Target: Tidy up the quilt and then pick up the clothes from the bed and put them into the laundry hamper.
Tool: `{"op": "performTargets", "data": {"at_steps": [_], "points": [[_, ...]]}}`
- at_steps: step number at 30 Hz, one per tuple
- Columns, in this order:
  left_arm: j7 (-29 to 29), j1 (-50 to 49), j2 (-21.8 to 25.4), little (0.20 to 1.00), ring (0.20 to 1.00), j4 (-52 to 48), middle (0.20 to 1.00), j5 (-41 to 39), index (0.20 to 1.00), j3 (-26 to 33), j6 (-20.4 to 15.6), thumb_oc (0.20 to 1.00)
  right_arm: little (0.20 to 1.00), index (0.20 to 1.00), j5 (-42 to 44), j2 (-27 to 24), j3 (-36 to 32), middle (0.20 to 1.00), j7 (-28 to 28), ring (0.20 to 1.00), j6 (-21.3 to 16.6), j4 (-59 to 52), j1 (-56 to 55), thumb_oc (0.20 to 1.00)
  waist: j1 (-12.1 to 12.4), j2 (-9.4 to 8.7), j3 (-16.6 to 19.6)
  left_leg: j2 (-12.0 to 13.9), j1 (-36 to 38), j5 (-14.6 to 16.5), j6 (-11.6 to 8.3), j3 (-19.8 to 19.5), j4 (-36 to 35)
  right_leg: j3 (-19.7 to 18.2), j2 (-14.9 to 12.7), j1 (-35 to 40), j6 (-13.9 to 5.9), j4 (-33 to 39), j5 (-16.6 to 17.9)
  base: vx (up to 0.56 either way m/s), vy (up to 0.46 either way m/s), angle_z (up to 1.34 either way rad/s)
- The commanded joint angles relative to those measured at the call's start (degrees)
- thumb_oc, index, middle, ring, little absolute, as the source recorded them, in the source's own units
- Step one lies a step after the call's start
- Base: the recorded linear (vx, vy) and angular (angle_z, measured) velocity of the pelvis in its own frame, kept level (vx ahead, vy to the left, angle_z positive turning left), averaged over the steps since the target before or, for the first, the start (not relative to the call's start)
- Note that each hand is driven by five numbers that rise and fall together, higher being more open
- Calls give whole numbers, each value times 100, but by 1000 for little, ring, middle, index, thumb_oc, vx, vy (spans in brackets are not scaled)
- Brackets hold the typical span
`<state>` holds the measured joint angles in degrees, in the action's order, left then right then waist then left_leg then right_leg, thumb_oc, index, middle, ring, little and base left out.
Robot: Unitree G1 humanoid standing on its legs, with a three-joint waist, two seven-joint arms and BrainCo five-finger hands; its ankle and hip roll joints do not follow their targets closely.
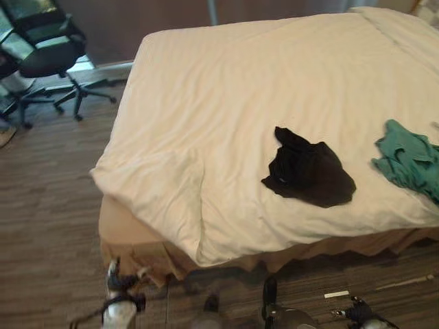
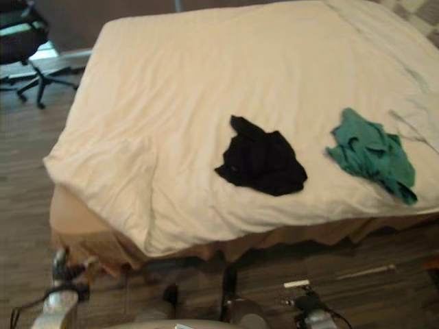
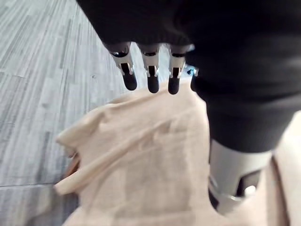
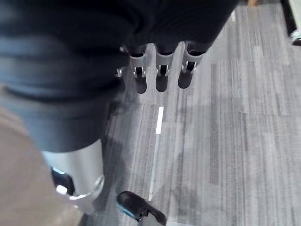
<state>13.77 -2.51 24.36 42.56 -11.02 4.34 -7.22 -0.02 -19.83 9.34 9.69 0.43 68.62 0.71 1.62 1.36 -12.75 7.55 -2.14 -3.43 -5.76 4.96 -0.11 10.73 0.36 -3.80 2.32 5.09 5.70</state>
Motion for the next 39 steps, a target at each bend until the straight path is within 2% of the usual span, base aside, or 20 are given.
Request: {"op": "performTargets", "data": {"at_steps": [1,4,6,8,10,11,13,14,15,18,19,21,23,25,27,28,31,33,35,39], "points": [[253,110,678,1000,1000,-801,1000,-608,1000,752,-741,1000,1000,1000,-33,-17,-230,1000,47,1000,-74,115,-53,1000,-122,-19,91,104,338,-51,-317,51,-404,143,-876,801,-1132,-27,-581,78,-37,0],[217,167,788,1000,1000,-1332,1000,-636,1000,856,-828,1000,1000,1000,-19,16,-235,1000,16,1000,-79,139,-128,1000,-187,1,145,155,408,-82,-342,135,-441,170,-839,865,-1129,-20,-606,74,-20,19],[239,356,996,1000,1000,-2109,1000,-270,1000,806,-794,1000,1000,1000,-58,5,-194,1000,-36,1000,-51,227,-140,1000,-249,11,175,186,488,-77,-354,192,-489,145,-822,882,-1132,-11,-619,89,-8,18],[240,447,1009,1000,1000,-2268,1000,-128,1000,700,-753,1000,1000,1000,-66,1,-171,1000,-46,1000,-45,240,-121,1000,-273,10,157,200,509,-69,-350,223,-489,123,-816,876,-1130,-14,-617,30,-2,12],[245,795,1128,1000,1000,-2431,1000,280,1000,365,-593,1000,1000,1000,-95,-42,-99,1000,-83,1000,-24,229,-75,1000,-375,8,117,215,502,-42,-340,301,-489,66,-818,812,-1141,-28,-597,-4,20,-15],[302,1191,1241,1000,1000,-2354,1000,804,1000,-34,-390,1000,1000,1000,-134,-75,4,1000,-87,1000,-1,226,-18,1000,-491,17,56,221,476,-28,-334,341,-489,21,-819,712,-1152,-44,-557,-41,38,-16],[320,1426,1265,1000,1000,-2251,1000,1043,1000,-267,-311,1000,1000,1000,-155,-90,25,1000,-82,1000,3,224,42,1000,-519,26,18,220,440,-19,-330,376,-489,-25,-825,627,-1164,-54,-527,-54,36,-8],[360,1858,1302,1000,1000,-2013,1000,1426,1000,-661,-121,1000,1000,1000,-188,-128,150,1000,-55,1000,9,191,130,1000,-655,39,-60,218,369,-13,-319,432,-489,-97,-828,471,-1179,-70,-476,-50,30,-26],[370,1903,1300,1000,1000,-1979,1000,1429,1000,-688,-130,1000,1000,1000,-188,-126,133,1000,-55,1000,9,193,137,1000,-638,41,-60,218,358,-14,-318,435,-489,-100,-828,457,-1179,-72,-474,-95,49,-33],[492,2853,1443,1000,1000,-1218,1000,2003,1000,-1468,178,1000,1000,1000,-161,-196,336,1000,29,1000,-8,75,383,1000,-846,68,-293,209,96,-65,-301,544,-489,-238,-840,19,-1223,-155,-344,-157,63,-32],[531,3133,1466,1000,1000,-925,1000,2078,1000,-1658,211,1000,1000,1000,-139,-197,347,1000,64,1000,-18,52,440,1000,-846,73,-326,201,-6,-82,-294,556,-489,-292,-841,-135,-1225,-201,-323,-163,58,-30],[550,3714,1471,1000,1000,-72,1000,2338,1000,-2154,430,1000,1000,1000,-119,-185,472,1000,157,1000,-23,67,587,1000,-928,78,-422,197,-176,-125,-278,604,-489,-343,-847,-389,-1246,-280,-273,-160,49,-24],[401,4589,1333,1000,1000,1611,1000,2993,1000,-3002,841,1000,1000,1000,39,-166,556,1000,296,1000,-43,153,810,1000,-994,57,-499,189,-395,-180,-265,652,-489,-404,-874,-669,-1276,-360,-221,-131,49,-33],[167,4671,1188,1000,1000,2164,1000,3236,1000,-3127,985,1000,1000,1000,125,-158,516,1000,317,1000,-20,223,827,1000,-980,58,-499,170,-378,-169,-262,662,-489,-398,-889,-642,-1291,-340,-223,-3,15,-18],[114,4684,1178,1000,1000,2303,1000,3325,1000,-3158,1003,1000,1000,1000,158,-166,499,1000,324,1000,-14,256,818,1000,-975,59,-493,163,-350,-157,-259,665,-489,-398,-898,-614,-1291,-333,-233,29,17,-6],[32,4580,1218,200,200,2505,200,3533,200,-3152,1088,200,1000,1000,196,-198,444,1000,315,1000,-12,304,823,1000,-953,54,-470,152,-286,-135,-258,680,-489,-407,-911,-540,-1289,-319,-240,34,20,0],[-66,4264,1277,200,200,2454,200,3478,200,-2911,1114,200,1000,1000,240,-267,349,1000,314,1000,19,311,819,1000,-910,62,-454,137,-183,-101,-255,686,-489,-396,-920,-444,-1278,-305,-264,42,20,-2],[-106,3098,1707,200,200,2268,200,3168,200,-2036,1044,200,1000,1000,284,-463,54,1000,260,1000,57,210,716,1000,-773,59,-298,111,47,-21,-255,671,-489,-360,-954,-158,-1261,-238,-303,133,20,-6],[-97,2402,1918,200,200,2104,200,2940,200,-1511,989,200,1000,1000,315,-583,-144,1000,252,1000,77,151,650,1000,-686,62,-230,106,180,32,-258,642,-489,-319,-970,16,-1266,-209,-339,108,16,2],[-187,735,2081,200,200,1457,200,2454,200,-338,885,200,1000,1000,552,-984,-805,1000,296,1000,95,-170,545,1000,-460,66,-35,70,339,76,-257,529,-489,-210,-1010,292,-1277,-125,-334,89,14,22]]}}
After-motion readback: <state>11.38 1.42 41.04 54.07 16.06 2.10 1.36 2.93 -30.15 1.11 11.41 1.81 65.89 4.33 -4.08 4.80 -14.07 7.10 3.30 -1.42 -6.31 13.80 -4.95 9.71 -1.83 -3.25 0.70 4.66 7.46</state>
